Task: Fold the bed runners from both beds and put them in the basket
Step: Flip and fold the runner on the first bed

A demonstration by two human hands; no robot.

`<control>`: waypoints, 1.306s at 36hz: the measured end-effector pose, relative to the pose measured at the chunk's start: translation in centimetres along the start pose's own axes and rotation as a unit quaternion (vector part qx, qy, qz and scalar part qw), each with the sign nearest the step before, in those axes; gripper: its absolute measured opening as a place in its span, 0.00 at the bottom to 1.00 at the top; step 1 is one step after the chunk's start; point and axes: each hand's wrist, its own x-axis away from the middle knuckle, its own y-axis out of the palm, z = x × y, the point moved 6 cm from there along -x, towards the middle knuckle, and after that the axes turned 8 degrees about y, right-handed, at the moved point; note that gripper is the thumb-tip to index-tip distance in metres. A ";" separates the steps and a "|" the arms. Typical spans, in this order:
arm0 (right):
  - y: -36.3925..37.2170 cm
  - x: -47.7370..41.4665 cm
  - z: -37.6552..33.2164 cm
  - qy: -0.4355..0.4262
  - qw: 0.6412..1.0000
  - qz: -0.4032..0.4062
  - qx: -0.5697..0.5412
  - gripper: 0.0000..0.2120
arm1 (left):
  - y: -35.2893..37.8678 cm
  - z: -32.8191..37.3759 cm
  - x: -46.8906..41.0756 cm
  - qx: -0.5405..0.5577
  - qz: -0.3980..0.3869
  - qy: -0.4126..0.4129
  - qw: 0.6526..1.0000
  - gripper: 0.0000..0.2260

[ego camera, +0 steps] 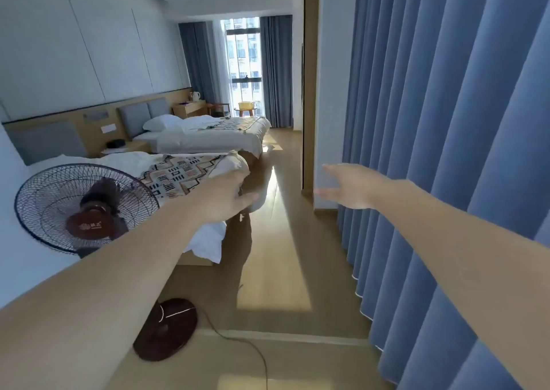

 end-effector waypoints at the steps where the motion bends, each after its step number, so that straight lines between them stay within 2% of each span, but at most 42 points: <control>1: 0.4 -0.7 -0.4 0.002 1.000 -0.007 0.001 0.34 | 0.1 -0.7 -0.4 0.003 -0.003 -0.004 1.000 0.29; 9: 4.2 -6.0 -1.7 0.024 0.999 -0.040 0.014 0.33 | 2.2 -5.6 -3.8 0.000 -0.030 -0.007 1.000 0.30; 22: 8.2 -15.5 1.0 0.018 0.998 -0.060 0.010 0.34 | 7.4 -8.5 -10.0 0.011 -0.046 -0.002 0.999 0.28; 31: 10.3 -26.4 4.4 -0.015 0.997 -0.077 -0.001 0.35 | 11.4 -11.3 -19.2 0.013 -0.040 -0.031 0.999 0.29; 37: 10.1 -34.5 6.9 -0.050 0.995 -0.091 0.006 0.32 | 14.0 -13.4 -26.5 0.033 -0.043 -0.058 0.997 0.27; 40: 10.0 -38.3 8.0 -0.059 0.993 -0.097 0.015 0.32 | 14.5 -14.7 -29.6 0.032 -0.032 -0.083 0.996 0.30; 44: 10.5 -43.2 8.9 -0.068 0.992 -0.100 0.031 0.31 | 15.2 -15.8 -32.9 0.029 -0.024 -0.094 0.995 0.26; 47: 11.2 -46.2 9.1 -0.080 0.990 -0.109 0.034 0.31 | 16.2 -17.2 -35.1 0.031 -0.031 -0.104 0.994 0.26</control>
